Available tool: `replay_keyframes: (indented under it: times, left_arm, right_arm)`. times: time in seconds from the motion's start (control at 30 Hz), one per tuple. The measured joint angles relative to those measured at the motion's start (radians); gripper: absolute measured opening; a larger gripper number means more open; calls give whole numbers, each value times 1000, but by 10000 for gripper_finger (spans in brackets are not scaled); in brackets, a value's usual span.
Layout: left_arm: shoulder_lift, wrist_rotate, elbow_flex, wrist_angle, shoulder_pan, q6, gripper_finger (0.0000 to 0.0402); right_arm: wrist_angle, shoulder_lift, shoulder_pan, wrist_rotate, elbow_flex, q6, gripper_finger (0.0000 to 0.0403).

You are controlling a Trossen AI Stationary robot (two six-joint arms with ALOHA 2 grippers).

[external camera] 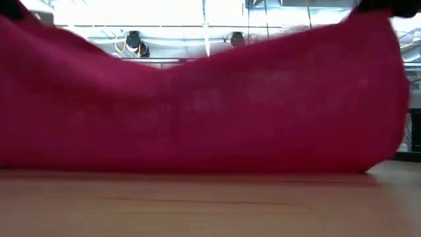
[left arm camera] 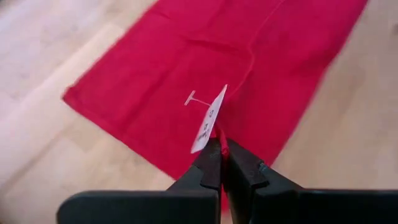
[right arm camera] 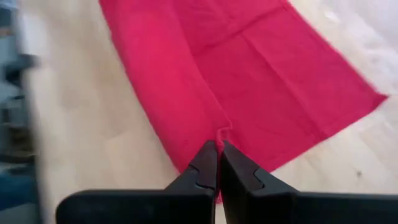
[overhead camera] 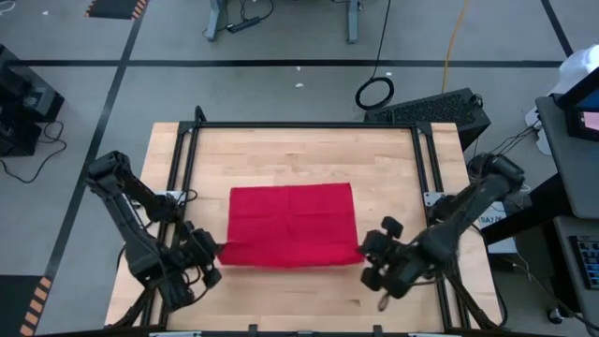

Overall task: Roll towel
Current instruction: Roll the red towel

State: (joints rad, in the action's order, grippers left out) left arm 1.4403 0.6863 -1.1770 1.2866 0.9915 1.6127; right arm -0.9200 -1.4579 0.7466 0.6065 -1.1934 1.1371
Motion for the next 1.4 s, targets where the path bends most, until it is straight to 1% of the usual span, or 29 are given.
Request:
replay_keyframes:
  times: [0.1,0.23,0.37,0.5,0.63,0.7,0.77,0.83,1.0,1.1,1.23,1.4]
  left_arm:
    - [0,-37,-55,-20,17,3,8]
    - [0,-66,-90,-103,47,4,8]
    - [1,-110,-91,-201,60,4,8]
    - [4,-114,-91,-266,63,0,8]
    - [4,-110,-91,-308,62,-38,8]
    - [4,-107,-91,-305,62,-52,8]
    - [4,-89,-91,-267,62,-56,8]
    - [4,-68,-91,-206,58,-56,8]
    - [4,-55,-77,-47,27,-78,8]
    - [4,-28,-52,-27,-2,-154,8]
    - [4,-15,-20,-24,-54,-264,8]
    - [4,-6,30,-23,-106,-294,8]
  right_arm:
    - [-2,70,35,-12,1,7,0]
    - [0,125,85,-13,1,8,0]
    - [40,125,151,-42,2,52,0]
    - [97,105,225,-47,2,119,0]
    - [108,103,258,-34,2,162,0]
    - [101,109,254,-34,2,139,0]
    - [74,116,235,-31,2,105,0]
    - [32,117,204,-30,1,77,0]
    - [-63,114,120,-31,2,28,0]
    - [-97,114,90,-31,9,28,0]
    - [-100,113,61,-33,55,30,0]
    - [-109,113,35,-32,126,79,0]
